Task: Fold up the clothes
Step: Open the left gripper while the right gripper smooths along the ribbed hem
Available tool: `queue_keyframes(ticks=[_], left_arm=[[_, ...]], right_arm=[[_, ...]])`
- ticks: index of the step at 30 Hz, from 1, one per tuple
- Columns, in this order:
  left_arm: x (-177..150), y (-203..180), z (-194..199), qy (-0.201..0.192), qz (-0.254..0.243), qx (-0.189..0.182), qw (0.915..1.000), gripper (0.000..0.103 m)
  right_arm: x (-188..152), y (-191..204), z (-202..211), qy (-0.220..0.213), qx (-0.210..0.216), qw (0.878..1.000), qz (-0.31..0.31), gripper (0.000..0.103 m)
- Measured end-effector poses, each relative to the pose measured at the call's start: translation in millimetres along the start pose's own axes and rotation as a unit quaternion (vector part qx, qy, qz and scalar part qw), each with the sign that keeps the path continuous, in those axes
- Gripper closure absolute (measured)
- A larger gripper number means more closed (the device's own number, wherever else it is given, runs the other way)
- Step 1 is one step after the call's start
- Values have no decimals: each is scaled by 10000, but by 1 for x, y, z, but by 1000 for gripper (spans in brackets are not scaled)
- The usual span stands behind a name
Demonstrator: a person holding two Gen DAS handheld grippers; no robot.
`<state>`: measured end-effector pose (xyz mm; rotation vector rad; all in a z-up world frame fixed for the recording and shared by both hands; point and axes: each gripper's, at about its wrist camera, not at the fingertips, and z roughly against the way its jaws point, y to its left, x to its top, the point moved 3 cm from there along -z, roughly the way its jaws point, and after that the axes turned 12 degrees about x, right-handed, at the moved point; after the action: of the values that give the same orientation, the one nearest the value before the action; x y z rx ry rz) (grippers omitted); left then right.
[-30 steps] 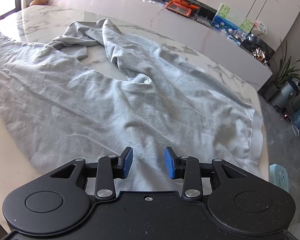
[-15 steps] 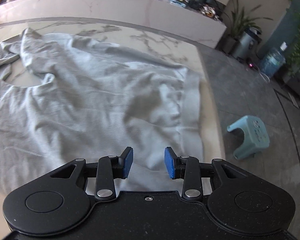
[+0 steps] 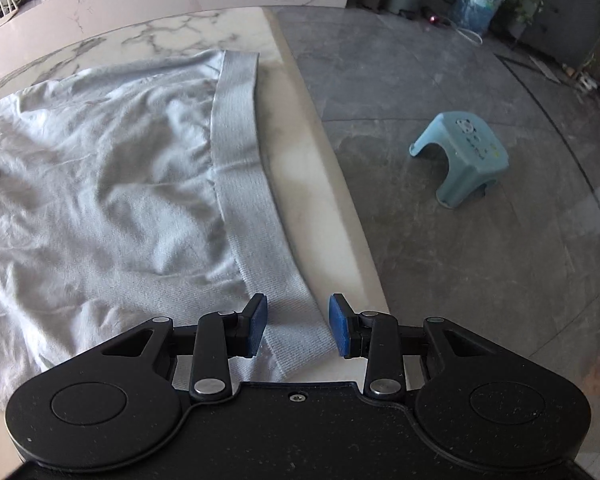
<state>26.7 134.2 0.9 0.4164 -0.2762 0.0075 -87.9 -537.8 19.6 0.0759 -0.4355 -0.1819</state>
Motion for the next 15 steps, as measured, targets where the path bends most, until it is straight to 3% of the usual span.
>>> queue_keyframes(ticks=[2, 6, 10, 15], left_arm=[[-5, -2, 0, 10, -13, -29, 10000, 80], [-9, -3, 2, -22, 9, -40, 10000, 86], [-12, -1, 2, 114, 78, -92, 9999, 92], [-18, 0, 3, 246, 18, -114, 9996, 93]], right_arm=[[-1, 3, -1, 10, -11, 10000, 78, 68], [-5, 18, -5, 74, -472, 9961, 740, 61], [-4, 18, -5, 175, -745, 9947, 683, 61], [-7, 18, -4, 315, -986, 9916, 778, 61]])
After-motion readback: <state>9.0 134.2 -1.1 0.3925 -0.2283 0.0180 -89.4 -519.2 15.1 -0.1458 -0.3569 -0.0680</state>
